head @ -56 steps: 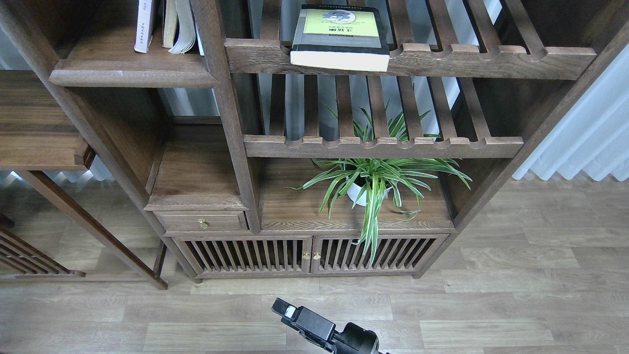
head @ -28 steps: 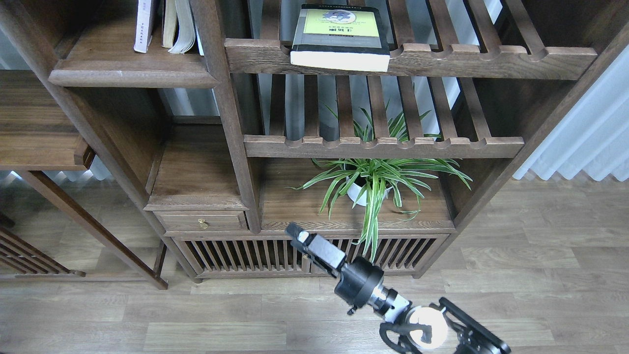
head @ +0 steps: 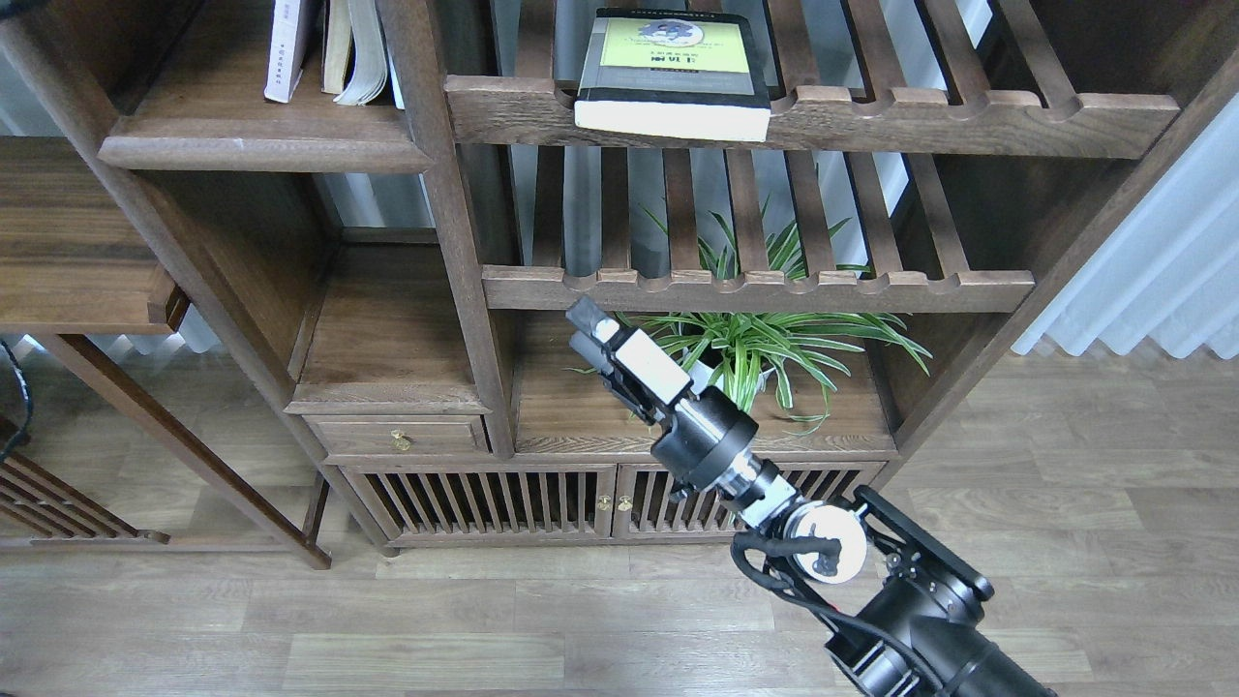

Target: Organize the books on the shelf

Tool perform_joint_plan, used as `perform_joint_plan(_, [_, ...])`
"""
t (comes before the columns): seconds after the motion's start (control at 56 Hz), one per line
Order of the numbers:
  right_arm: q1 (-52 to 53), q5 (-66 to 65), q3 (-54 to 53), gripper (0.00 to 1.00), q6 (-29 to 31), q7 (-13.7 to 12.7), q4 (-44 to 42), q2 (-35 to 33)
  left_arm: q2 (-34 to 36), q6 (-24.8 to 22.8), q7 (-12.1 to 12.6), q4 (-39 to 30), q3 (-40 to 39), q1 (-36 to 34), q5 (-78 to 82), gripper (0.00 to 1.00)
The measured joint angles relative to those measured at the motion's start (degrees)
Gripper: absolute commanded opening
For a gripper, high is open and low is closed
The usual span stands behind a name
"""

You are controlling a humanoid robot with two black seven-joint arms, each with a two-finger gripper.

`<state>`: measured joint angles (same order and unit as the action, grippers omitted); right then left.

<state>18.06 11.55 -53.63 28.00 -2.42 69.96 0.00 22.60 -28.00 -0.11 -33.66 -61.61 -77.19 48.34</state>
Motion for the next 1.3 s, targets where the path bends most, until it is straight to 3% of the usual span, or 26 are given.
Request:
perform_joint_plan(0.125, [1.2,1.2,-1.2,1.00,0.0,1.0,1.2,0.0,0.0,0.0,-3.8,-0.1,-0.2,2.0,0.0,0.05])
perform_joint_plan(0.393, [2.3,1.5,-1.6,1.00,0.0,1.1,2.0,0.0,0.4,0.0,-5.9,-0.1,-2.2,4.7,0.0,0.05])
perform_joint_plan(0.607, [3.3,1.5,-1.6,1.00,0.0,1.1,2.3,0.0,-1.8,0.0,-13.1,0.8,-2.4,7.6,-0.3,0.05])
perform_joint_plan(0.946, [3.4,1.5,-1.6,1.00,0.0,1.1,2.7,0.0,-4.2,0.0,-13.5,7.4,-2.1,5.3,-0.8,0.05])
perform_joint_plan(1.304, [3.4,1.5,-1.6,1.00,0.0,1.2,3.0,0.0,-2.8,0.0,-13.0,8.1,-1.4,5.6,-0.8,0.06])
